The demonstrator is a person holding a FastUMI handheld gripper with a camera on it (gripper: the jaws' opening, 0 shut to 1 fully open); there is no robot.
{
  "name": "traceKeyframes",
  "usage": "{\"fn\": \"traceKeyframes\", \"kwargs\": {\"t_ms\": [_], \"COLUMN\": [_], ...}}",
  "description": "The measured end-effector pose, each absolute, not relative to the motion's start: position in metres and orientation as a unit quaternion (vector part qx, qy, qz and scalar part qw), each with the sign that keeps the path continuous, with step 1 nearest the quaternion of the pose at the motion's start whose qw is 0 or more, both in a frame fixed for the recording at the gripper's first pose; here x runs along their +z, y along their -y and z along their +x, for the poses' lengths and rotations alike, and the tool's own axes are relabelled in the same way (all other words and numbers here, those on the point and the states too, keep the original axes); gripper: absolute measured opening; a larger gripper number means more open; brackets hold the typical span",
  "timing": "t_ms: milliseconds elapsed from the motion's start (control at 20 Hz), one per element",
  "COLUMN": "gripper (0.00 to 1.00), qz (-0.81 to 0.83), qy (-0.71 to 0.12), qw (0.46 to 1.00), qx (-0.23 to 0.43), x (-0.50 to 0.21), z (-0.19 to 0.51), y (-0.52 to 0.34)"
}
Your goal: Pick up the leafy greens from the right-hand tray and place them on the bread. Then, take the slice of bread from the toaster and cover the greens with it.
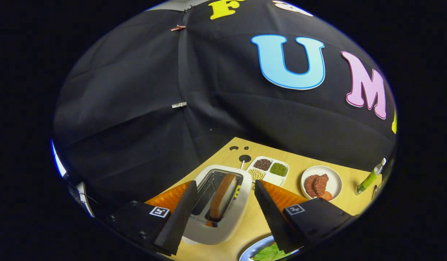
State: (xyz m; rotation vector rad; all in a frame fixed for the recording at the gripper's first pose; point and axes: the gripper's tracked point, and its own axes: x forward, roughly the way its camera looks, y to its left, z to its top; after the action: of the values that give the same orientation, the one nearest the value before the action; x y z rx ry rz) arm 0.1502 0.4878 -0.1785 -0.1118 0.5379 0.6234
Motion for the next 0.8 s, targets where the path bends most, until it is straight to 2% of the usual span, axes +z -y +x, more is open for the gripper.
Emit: {"fn": "traceKeyframes", "kwargs": {"t_ms": [100, 150, 200, 250, 600, 800], "gripper": [0.99, 0.95, 0.87, 0.71, 0.66, 0.34], "qz": [-0.068, -0.069, -0.072, -0.077, -0.095, -0.095], "qy": [-0.273, -0.278, -0.28, -0.281, -0.295, -0.311], "qw": [0.915, 0.913, 0.912, 0.912, 0.909, 0.908], "qx": [0.29, 0.29, 0.29, 0.29, 0.278, 0.264], "x": [-0.195, -0.199, -0.206, -0.209, -0.226, -0.234], "z": [0.155, 0.154, 0.155, 0.156, 0.157, 0.159], "y": [-0.49, -0.494, -0.498, -0.499, -0.502, -0.496]}}
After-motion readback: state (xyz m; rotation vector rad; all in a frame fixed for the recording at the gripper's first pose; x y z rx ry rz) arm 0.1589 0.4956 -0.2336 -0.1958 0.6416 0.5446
